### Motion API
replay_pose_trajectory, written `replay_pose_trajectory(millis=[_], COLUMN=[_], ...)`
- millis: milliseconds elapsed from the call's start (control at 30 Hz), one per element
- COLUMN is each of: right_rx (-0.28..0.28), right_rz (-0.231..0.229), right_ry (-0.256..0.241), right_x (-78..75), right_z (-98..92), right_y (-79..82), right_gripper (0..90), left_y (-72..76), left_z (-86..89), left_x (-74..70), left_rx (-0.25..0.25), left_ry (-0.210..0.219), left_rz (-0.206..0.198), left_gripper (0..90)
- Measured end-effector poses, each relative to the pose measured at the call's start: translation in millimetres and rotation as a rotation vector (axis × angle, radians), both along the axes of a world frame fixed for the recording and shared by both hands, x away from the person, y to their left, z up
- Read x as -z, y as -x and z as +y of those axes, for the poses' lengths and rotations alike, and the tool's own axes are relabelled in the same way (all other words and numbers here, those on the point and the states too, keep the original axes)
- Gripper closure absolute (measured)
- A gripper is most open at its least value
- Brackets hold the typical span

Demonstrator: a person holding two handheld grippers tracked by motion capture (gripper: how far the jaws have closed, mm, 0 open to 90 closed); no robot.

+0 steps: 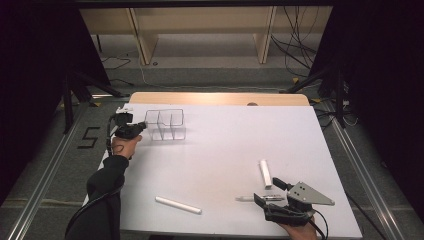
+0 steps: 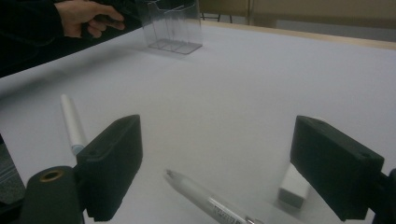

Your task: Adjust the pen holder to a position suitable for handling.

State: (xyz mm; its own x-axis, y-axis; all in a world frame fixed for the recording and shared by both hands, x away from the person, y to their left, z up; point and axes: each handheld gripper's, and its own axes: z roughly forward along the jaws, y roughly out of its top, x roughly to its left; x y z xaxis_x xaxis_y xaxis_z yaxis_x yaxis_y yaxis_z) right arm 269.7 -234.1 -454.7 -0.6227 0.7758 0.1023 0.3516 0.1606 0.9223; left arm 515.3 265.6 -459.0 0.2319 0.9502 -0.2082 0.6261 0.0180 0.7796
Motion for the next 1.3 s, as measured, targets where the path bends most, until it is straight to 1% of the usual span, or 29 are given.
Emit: replay_pose_trajectory(millis=[133,333,667,733,800,867,1033,1300], right_rx=[-0.001,-0.001,-0.006,-0.007,-0.007,-0.006,-0.009,-0.010], right_rz=[0.000,-0.002,0.001,0.001,0.001,0.000,-0.001,0.000], right_ry=[0.000,0.001,0.003,0.002,0.001,0.000,0.001,-0.001], right_x=[-0.3,-0.5,-0.4,-0.3,-0.3,-0.3,-0.4,-0.7], right_z=[-0.7,-1.5,-1.2,-1.4,-1.6,-1.6,-1.7,-1.8], right_y=[0.3,0.5,0.4,0.2,0.1,0.1,0.3,0.7], right_gripper=[17.8,17.8,18.0,18.0,18.0,18.0,18.0,18.1], left_y=[-1.6,-3.6,-7.4,-9.4,-10.1,-11.5,-13.8,-19.7], left_z=[-10.9,-23.3,-38.5,-43.7,-45.3,-49.5,-60.2,-79.7], left_x=[0.4,0.4,1.3,1.2,1.1,1.3,1.1,0.0], left_rx=[0.023,0.039,0.048,0.045,0.044,0.041,0.054,0.067], left_ry=[-0.008,-0.014,-0.012,-0.007,-0.007,0.003,-0.002,0.012], left_rz=[-0.003,-0.003,-0.010,-0.012,-0.012,-0.014,-0.012,-0.014], left_gripper=[89.2,89.2,89.2,89.2,89.2,89.3,89.2,89.2])
